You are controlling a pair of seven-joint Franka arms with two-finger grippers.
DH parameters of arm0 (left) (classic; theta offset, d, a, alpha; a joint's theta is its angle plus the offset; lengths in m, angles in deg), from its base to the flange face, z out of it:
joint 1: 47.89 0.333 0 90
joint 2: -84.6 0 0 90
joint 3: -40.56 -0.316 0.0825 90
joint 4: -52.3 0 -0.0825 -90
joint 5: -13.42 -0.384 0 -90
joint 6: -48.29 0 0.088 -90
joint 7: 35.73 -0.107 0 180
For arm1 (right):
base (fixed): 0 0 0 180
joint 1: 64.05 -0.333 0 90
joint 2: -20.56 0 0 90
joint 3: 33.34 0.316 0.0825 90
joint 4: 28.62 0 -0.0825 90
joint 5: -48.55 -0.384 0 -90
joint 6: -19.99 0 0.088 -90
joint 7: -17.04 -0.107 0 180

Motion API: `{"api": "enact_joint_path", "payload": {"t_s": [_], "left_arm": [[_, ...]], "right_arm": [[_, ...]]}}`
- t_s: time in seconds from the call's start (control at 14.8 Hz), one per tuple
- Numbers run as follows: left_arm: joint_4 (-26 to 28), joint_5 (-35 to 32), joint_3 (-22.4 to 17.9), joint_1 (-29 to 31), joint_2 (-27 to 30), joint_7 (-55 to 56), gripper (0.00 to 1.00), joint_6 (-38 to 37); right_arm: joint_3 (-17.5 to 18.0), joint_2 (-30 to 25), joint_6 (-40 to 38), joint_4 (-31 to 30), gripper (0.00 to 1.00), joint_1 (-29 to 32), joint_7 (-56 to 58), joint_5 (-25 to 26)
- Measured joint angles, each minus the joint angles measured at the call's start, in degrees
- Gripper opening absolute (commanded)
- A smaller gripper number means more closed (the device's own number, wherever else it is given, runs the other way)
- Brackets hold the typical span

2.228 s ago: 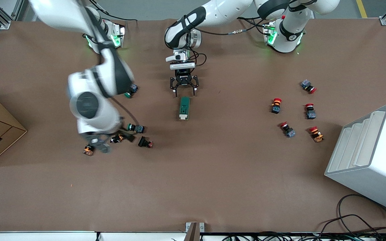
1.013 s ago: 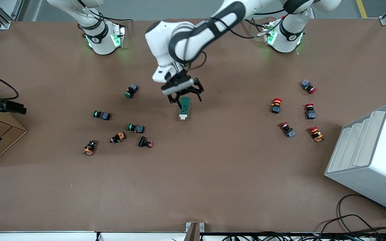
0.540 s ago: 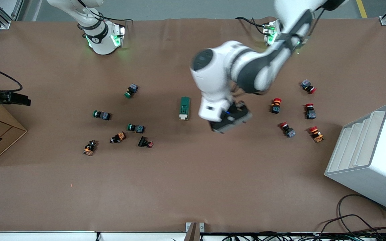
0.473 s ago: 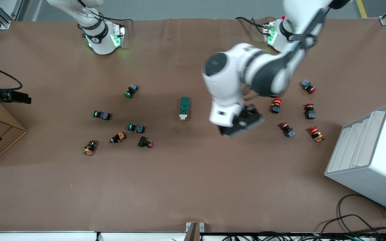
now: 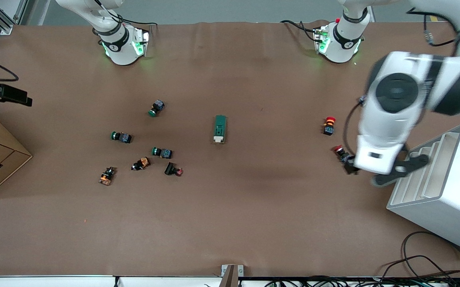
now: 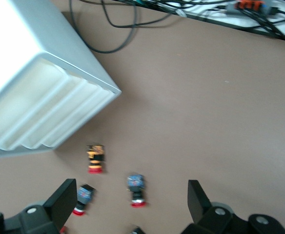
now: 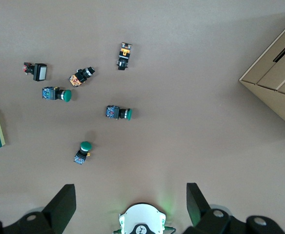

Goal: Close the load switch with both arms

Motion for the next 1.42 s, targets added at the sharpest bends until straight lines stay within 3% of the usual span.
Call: {"api": "enact_joint_path", "payload": {"t_s": [0.34,0.68,0.81,1.08,1.42], "left_arm": [[-0.09,7.79,-0.90,6.57,4.04,-10.38,1.00,-0.74],[3.44,23.94,-16.50,3.40,14.97,-26.75,1.00,-5.16],[7.79,27.59,-19.26,2.83,19.36,-29.49,1.00,-5.41],[14.91,30.83,-20.96,2.05,25.57,-33.08,1.00,-5.42],[16.17,31.02,-21.12,-1.63,28.07,-33.22,1.00,-6.04]], "right_arm": [[0.03,-8.44,5.04,-9.87,1.00,-0.02,0.02,0.00],[0.25,-11.82,6.10,-12.42,1.00,-0.36,0.05,-0.01],[0.21,-12.12,6.39,-12.56,1.00,-0.36,0.05,-0.01],[0.15,-12.19,7.05,-13.13,1.00,-0.36,0.05,-0.01],[0.15,-12.36,7.38,-13.19,1.00,-0.37,0.23,-0.01]]}}
